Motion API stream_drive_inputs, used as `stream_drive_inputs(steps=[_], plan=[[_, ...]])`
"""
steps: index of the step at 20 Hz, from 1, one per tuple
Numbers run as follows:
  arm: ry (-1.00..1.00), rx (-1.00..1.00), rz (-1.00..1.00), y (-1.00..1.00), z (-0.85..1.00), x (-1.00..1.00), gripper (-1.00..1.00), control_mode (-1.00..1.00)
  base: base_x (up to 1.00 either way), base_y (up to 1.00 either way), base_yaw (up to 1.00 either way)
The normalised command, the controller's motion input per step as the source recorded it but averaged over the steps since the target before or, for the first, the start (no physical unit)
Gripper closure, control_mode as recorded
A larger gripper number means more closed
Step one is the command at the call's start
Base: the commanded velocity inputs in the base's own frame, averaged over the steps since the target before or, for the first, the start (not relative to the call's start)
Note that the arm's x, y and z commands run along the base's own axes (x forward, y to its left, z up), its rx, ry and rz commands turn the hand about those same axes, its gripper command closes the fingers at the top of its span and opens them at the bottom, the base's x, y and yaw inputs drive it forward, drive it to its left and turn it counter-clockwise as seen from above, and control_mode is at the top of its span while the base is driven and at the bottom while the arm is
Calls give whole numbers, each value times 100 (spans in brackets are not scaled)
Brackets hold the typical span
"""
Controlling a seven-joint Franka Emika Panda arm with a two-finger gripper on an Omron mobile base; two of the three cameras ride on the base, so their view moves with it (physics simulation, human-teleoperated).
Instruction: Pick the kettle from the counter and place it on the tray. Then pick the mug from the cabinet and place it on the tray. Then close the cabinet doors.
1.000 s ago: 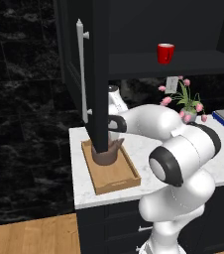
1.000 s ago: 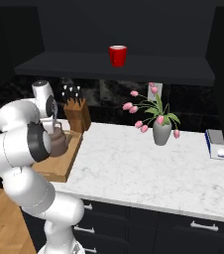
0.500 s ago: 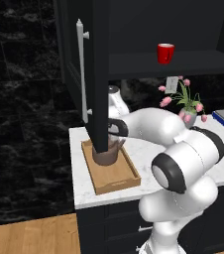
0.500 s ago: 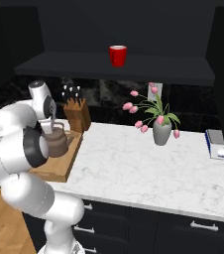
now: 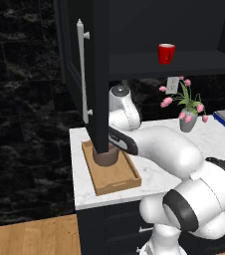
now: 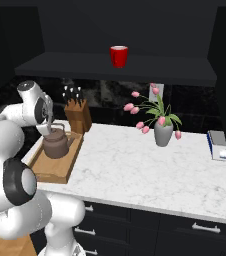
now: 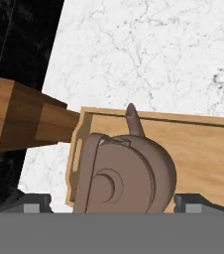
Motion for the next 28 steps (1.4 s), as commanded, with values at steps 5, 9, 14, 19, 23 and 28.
stream_drive_inputs(steps=[5, 9, 14, 19, 23, 28], plan=[[-11, -1, 0, -44, 43, -40, -100, -100, 0, 0, 0], [-7, -6, 1, -72, 29, -26, -100, -100, 0, 0, 0], [-4, -9, 3, -77, 10, -39, -100, -100, 0, 0, 0], [-3, -13, 0, -82, 0, -49, -100, -100, 0, 0, 0], [-2, -8, 0, -72, 3, -56, -100, -100, 0, 0, 0], [-8, -9, 1, -69, 32, -54, -100, -100, 0, 0, 0]])
